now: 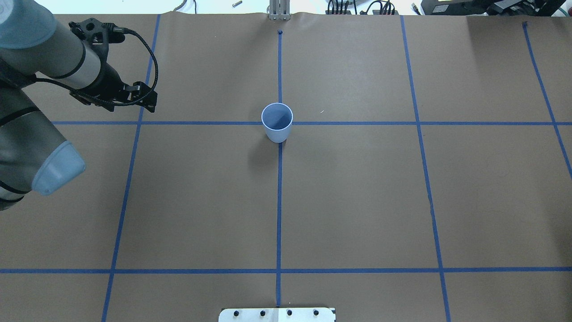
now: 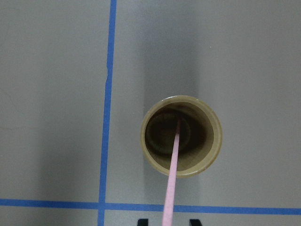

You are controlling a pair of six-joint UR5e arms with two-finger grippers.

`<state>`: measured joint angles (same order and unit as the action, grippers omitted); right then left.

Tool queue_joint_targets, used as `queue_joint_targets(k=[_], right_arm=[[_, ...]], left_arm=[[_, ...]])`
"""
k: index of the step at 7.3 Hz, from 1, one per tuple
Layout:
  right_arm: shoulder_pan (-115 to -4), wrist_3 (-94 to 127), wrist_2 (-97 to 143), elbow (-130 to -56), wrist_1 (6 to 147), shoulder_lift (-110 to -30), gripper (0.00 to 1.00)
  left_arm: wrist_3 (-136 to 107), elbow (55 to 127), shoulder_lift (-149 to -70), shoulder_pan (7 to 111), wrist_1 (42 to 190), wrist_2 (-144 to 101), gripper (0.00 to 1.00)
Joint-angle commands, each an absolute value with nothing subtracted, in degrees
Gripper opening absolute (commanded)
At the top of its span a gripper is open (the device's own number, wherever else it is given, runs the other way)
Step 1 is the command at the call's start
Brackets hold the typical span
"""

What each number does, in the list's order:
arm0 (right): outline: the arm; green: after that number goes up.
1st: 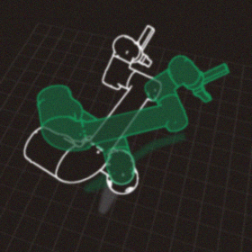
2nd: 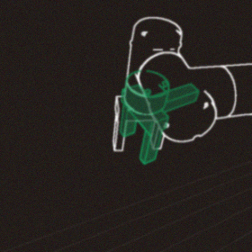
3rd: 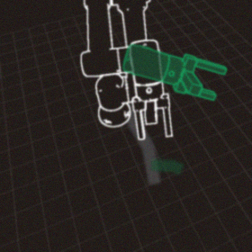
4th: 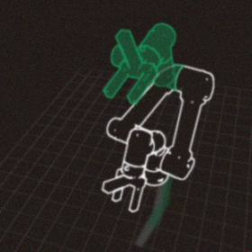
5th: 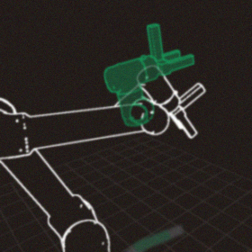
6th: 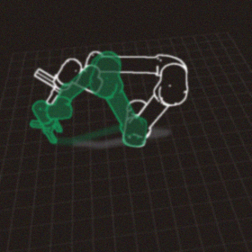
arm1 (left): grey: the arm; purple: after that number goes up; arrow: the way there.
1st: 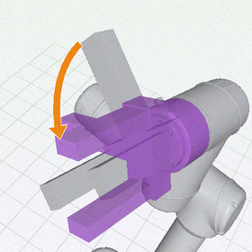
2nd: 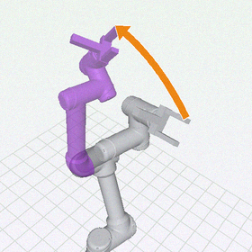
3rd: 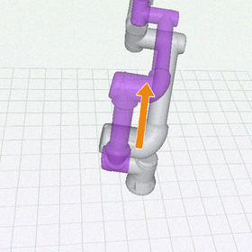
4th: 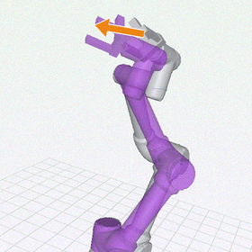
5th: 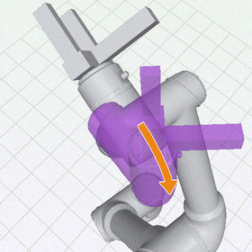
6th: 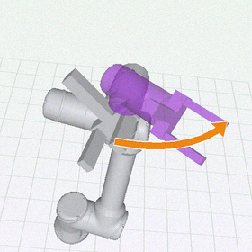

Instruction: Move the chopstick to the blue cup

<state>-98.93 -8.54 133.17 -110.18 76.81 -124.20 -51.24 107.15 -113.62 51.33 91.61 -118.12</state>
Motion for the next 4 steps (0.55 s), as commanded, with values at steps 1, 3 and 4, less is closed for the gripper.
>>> queue_joint_targets(k=[1,3,4], right_arm=[[-98.9,-8.6,133.5,-109.9,76.8,-124.1,0.0],[-99.1,-8.8,133.7,-109.9,76.8,-123.3,0.0],[-100.2,-9.1,133.9,-110.5,76.9,-122.6,0.0]], left_arm=[[-51.2,106.8,-113.6,51.3,91.9,-118.1,0.98],[-51.2,106.4,-113.6,51.2,92.0,-118.1,0.98],[-51.2,106.2,-113.6,51.2,92.0,-118.1,0.98]])
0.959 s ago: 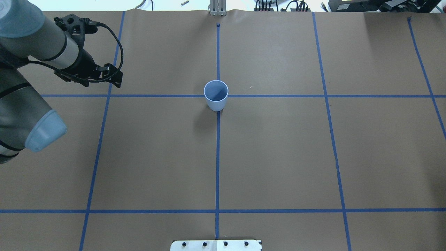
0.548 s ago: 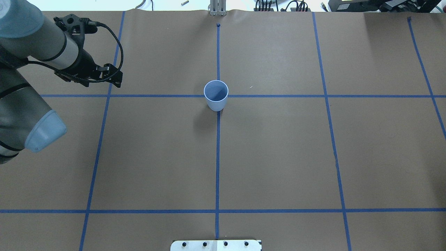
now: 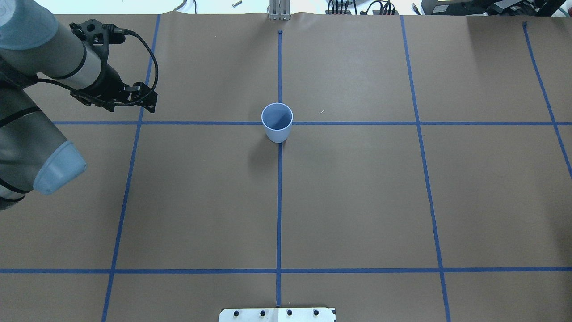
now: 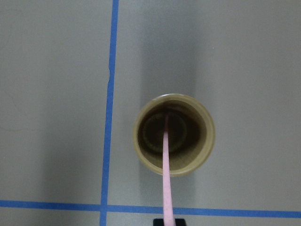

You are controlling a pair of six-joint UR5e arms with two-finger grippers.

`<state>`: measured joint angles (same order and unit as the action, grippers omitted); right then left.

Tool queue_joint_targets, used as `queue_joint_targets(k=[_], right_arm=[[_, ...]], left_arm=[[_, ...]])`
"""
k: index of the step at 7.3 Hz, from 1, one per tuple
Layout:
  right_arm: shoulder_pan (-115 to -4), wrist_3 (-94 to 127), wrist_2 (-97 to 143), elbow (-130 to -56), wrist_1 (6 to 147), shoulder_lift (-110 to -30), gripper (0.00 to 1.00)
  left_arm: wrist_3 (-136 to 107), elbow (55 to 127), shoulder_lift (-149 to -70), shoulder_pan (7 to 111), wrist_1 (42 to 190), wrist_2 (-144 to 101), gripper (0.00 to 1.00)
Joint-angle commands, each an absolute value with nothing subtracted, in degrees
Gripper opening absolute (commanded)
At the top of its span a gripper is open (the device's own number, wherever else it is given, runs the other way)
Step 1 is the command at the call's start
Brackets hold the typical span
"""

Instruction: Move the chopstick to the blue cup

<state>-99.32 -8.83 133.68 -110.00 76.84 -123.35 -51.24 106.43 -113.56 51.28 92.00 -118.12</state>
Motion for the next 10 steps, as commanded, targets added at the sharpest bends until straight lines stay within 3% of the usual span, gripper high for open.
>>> queue_joint_targets(k=[1,4,6,9,10], right_arm=[[-100.5,-9.5,135.0,-111.8,77.9,-122.7,0.0],[-101.2,-12.0,134.4,-121.3,92.1,-121.1,0.0],[-104.9,-18.8,130.7,-125.8,107.3,-114.6,0.0],[-108.7,-24.3,127.7,-126.3,138.9,-90.8,0.0],[-105.9,-23.5,128.4,-124.2,143.0,-83.8,0.0]], left_arm=[[-51.3,106.2,-113.6,51.2,92.0,-118.1,0.98],[-52.2,103.8,-113.6,51.2,95.7,-118.0,0.98],[-53.5,102.5,-113.6,51.2,97.9,-118.0,0.98],[-53.5,102.6,-113.6,51.2,98.0,-118.1,0.98],[-53.4,102.7,-113.6,51.2,98.0,-118.1,0.98]])
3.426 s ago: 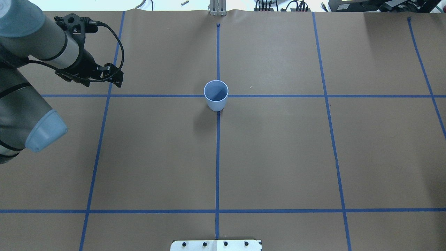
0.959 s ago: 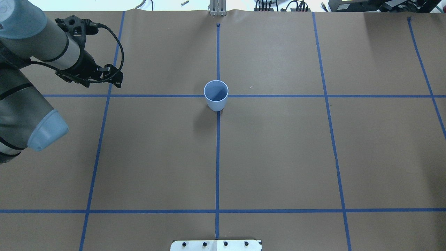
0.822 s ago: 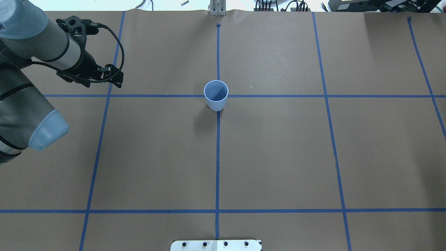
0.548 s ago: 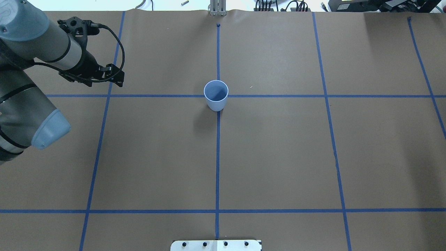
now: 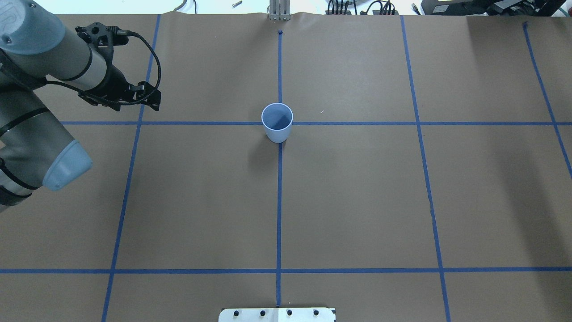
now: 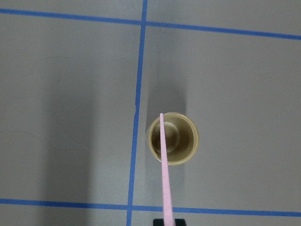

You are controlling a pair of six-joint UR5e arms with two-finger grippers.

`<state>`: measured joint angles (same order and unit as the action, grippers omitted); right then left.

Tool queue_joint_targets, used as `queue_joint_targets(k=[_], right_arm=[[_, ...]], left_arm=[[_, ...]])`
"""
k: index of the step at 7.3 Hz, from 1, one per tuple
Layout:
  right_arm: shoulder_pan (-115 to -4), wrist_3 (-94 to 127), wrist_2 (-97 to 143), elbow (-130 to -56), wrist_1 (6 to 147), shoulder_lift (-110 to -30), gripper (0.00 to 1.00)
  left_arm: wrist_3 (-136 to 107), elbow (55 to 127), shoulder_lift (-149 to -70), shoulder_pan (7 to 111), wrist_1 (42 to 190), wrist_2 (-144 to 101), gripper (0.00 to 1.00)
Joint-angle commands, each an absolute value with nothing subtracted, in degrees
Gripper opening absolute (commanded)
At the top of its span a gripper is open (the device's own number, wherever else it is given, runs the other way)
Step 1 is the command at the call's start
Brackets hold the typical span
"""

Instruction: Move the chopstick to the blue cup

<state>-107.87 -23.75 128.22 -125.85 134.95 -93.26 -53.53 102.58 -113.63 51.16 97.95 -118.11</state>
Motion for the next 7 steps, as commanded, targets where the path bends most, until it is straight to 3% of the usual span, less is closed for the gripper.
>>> queue_joint_targets(k=[1,5,7], right_arm=[[-103.3,-22.3,130.9,-121.1,143.2,-79.6,0.0],[-84.6,3.9,136.7,-118.9,139.6,-64.6,0.0],[-75.2,27.8,138.3,-119.0,123.7,-64.2,0.0]], left_arm=[[-53.4,103.0,-113.5,51.3,98.0,-118.1,0.98],[-52.9,103.6,-112.4,51.8,98.4,-118.1,0.98],[-52.9,103.3,-108.7,51.9,104.6,-118.1,0.98]])
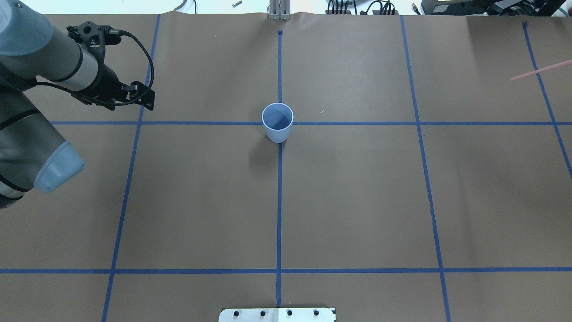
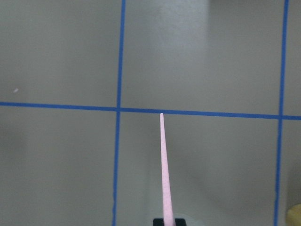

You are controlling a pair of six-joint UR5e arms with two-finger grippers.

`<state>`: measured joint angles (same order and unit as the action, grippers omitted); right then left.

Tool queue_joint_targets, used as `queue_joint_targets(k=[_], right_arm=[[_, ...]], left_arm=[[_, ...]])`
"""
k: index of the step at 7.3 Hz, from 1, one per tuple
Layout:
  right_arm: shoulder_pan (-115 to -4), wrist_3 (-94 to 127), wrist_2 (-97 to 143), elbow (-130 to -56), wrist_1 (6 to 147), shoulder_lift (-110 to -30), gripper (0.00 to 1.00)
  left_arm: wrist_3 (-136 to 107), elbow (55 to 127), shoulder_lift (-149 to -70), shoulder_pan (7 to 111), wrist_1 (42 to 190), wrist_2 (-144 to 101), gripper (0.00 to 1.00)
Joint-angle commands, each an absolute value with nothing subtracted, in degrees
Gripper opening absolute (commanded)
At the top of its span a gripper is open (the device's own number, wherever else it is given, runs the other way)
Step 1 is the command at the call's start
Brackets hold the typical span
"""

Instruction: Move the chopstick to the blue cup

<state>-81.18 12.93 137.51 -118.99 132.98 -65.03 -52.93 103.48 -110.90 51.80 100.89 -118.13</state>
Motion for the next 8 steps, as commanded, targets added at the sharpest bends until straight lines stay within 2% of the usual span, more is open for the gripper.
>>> queue_joint_targets(k=[1,2,5,8], right_arm=[[-71.4,36.0,138.4,-118.0,119.1,-61.9,0.0],[-67.5,42.0,138.1,-117.7,118.5,-59.4,0.0],[-60.5,63.6,138.1,-108.6,108.2,-48.5,0.0],[-57.1,77.7,137.8,-102.7,101.8,-42.9,0.0]], left_arm=[[-52.8,103.2,-107.7,51.9,106.2,-118.1,0.98],[-52.8,103.1,-107.6,51.9,106.3,-118.1,0.98],[-50.4,102.2,-107.1,52.1,106.3,-118.1,0.98],[-50.4,102.0,-107.1,52.1,106.3,-118.1,0.98]])
